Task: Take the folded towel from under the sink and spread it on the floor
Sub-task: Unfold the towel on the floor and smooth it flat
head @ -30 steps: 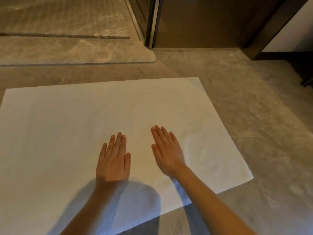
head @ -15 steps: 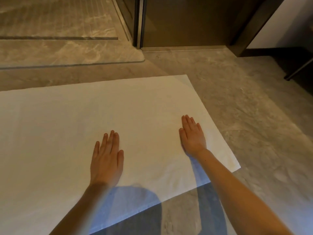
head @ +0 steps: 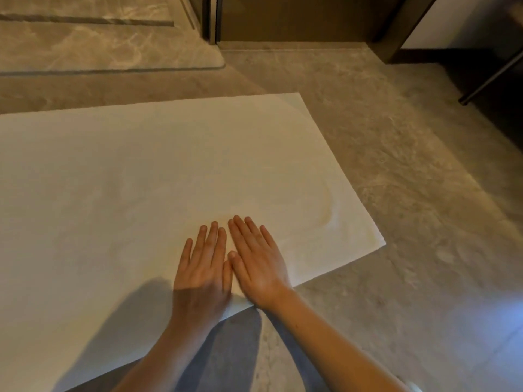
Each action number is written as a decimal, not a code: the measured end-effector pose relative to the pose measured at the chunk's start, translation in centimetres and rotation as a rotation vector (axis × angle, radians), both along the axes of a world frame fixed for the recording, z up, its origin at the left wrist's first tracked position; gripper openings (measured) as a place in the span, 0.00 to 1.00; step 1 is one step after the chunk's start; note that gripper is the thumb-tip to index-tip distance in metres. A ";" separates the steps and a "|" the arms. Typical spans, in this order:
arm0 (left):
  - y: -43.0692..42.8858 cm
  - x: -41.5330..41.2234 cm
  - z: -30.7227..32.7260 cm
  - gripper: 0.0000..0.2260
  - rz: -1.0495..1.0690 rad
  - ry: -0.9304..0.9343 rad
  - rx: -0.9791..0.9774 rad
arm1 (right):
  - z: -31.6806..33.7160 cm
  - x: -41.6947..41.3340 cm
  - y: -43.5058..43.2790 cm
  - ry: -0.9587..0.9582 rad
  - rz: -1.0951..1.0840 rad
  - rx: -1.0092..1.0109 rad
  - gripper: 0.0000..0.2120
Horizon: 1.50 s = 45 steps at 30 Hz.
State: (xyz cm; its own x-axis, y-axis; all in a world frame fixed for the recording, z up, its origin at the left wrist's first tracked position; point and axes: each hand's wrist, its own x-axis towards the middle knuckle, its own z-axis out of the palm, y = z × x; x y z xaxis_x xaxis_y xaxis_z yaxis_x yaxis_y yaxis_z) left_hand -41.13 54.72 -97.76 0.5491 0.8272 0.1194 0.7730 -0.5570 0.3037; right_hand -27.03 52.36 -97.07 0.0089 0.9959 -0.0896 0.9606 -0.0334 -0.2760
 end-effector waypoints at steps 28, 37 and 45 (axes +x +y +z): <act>5.3 7.7 2.4 0.25 -0.071 0.073 -0.012 | 0.9 9.4 3.9 -0.007 -0.163 0.099 0.27; 9.0 15.5 0.2 0.26 -0.226 0.117 -0.006 | -0.5 16.8 2.2 -0.047 -0.218 0.054 0.26; 9.1 15.5 -0.3 0.28 -0.228 0.114 -0.021 | -0.4 21.6 -0.3 -0.044 -0.479 0.051 0.27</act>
